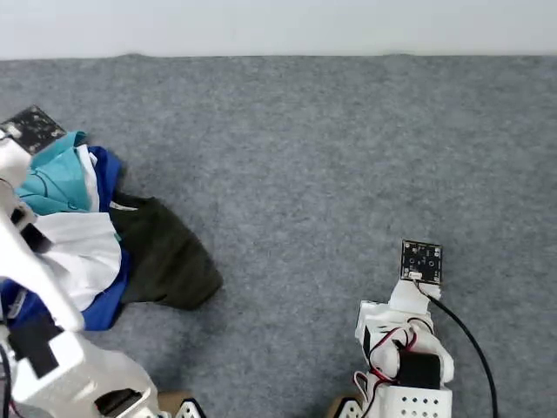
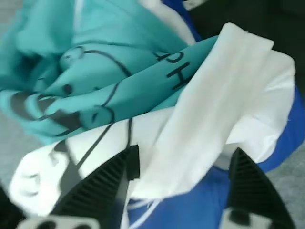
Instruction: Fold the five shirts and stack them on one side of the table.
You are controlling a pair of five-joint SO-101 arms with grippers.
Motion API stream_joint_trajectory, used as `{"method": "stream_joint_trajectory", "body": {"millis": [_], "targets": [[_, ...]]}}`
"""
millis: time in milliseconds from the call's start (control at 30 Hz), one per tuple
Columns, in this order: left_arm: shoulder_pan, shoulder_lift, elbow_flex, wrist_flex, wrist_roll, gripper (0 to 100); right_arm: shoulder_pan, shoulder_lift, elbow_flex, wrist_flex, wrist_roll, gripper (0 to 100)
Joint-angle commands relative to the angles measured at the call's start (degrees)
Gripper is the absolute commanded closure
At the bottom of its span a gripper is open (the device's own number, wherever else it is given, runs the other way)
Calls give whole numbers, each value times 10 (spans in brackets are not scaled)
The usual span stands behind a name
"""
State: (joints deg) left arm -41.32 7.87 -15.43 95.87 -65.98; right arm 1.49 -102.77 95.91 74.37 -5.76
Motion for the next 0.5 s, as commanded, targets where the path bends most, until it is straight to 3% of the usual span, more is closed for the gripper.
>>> {"method": "stream_joint_trajectory", "body": {"millis": [0,267,367,467], "targets": [[9,23,0,7,-3,725,0,-9,6,3,-2,987],[18,61,-23,4,8,1000,0,-9,6,3,-2,987],[14,61,-76,7,23,997,0,-9,6,3,-2,987],[7,61,-173,7,104,997,0,-9,6,3,-2,987]]}}
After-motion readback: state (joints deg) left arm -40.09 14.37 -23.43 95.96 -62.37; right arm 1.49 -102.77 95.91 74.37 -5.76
